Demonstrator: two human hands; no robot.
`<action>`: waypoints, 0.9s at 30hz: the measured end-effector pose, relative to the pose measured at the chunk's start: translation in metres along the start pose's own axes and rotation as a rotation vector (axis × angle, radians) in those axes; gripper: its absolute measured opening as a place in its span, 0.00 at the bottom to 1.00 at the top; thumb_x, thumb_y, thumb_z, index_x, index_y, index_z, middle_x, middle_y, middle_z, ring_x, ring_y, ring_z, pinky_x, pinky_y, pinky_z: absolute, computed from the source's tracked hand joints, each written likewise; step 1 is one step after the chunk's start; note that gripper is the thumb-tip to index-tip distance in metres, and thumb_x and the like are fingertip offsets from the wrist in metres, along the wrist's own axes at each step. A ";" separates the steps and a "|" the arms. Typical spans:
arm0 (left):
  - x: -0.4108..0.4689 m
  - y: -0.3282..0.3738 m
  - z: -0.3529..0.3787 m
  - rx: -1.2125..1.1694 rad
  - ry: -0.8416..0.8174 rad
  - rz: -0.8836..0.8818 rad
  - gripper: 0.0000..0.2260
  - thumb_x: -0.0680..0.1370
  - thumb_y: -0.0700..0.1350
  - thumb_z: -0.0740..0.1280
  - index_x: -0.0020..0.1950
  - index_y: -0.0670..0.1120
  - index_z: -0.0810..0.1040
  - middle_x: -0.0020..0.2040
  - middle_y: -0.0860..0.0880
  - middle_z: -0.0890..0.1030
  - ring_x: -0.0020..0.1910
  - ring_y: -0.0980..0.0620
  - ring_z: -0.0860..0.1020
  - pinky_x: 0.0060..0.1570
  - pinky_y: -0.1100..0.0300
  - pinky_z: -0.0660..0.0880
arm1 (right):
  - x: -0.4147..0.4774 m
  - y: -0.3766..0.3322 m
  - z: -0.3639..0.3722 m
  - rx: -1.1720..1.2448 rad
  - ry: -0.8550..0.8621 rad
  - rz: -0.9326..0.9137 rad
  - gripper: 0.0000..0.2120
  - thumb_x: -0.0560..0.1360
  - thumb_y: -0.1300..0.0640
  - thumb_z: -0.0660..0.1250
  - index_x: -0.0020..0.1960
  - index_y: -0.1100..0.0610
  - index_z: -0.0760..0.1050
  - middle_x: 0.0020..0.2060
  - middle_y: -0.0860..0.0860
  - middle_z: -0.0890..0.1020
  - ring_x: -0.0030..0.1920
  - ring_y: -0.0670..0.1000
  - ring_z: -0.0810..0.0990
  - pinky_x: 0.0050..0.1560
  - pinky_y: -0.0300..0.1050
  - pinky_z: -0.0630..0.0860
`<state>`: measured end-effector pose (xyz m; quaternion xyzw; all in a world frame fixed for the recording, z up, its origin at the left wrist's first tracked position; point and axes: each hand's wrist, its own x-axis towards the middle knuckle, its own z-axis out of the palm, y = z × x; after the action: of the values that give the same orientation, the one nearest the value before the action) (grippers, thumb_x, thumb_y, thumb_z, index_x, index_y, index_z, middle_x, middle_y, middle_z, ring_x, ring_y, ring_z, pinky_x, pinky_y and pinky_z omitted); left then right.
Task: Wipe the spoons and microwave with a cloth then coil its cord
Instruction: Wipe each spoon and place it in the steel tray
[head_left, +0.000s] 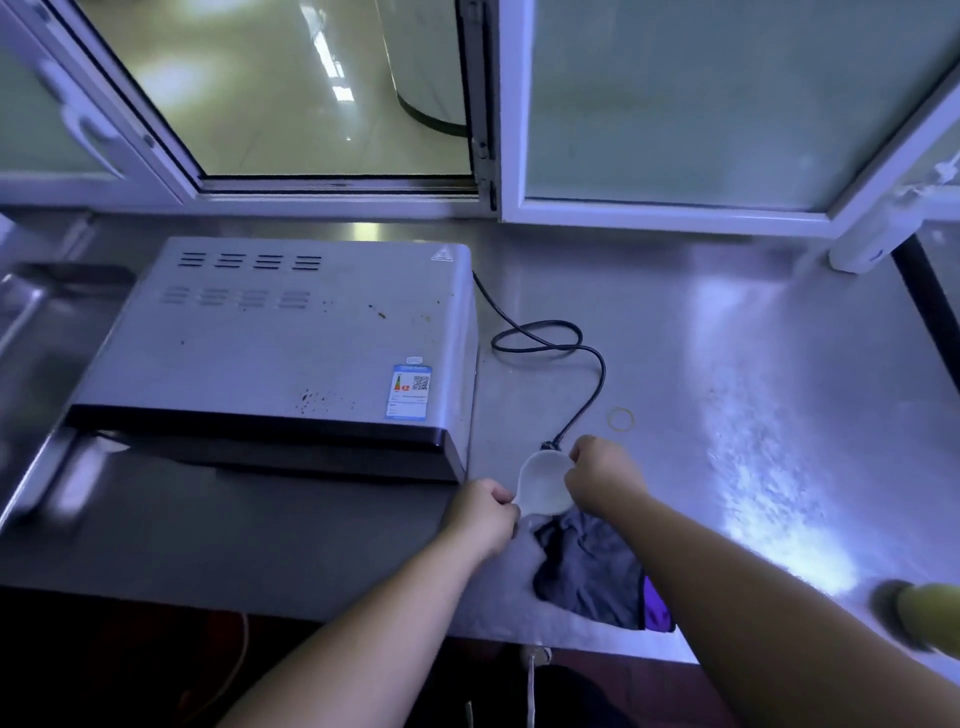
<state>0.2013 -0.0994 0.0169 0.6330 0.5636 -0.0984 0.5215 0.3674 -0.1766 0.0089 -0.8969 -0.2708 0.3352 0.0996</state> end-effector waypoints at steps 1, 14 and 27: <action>-0.007 -0.009 -0.006 0.011 -0.001 0.003 0.03 0.74 0.43 0.70 0.46 0.49 0.81 0.40 0.48 0.87 0.44 0.47 0.87 0.46 0.53 0.83 | -0.008 -0.004 0.007 -0.003 -0.010 -0.004 0.12 0.73 0.64 0.61 0.55 0.60 0.77 0.52 0.58 0.82 0.54 0.60 0.80 0.43 0.43 0.70; -0.065 -0.164 -0.168 -0.108 0.095 0.017 0.06 0.77 0.44 0.70 0.53 0.51 0.83 0.40 0.50 0.87 0.39 0.55 0.85 0.34 0.64 0.76 | -0.105 -0.149 0.130 0.031 -0.074 -0.124 0.11 0.71 0.65 0.62 0.51 0.67 0.78 0.44 0.63 0.84 0.41 0.60 0.83 0.33 0.46 0.70; -0.116 -0.319 -0.336 -0.539 0.371 -0.047 0.05 0.75 0.36 0.72 0.48 0.43 0.86 0.37 0.46 0.85 0.35 0.52 0.84 0.41 0.59 0.81 | -0.186 -0.355 0.240 0.031 -0.120 -0.393 0.04 0.69 0.63 0.63 0.36 0.57 0.72 0.33 0.54 0.81 0.35 0.55 0.79 0.31 0.41 0.69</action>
<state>-0.2549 0.0312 0.0709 0.4661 0.6694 0.1593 0.5561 -0.0554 0.0164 0.0573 -0.8037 -0.4408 0.3661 0.1604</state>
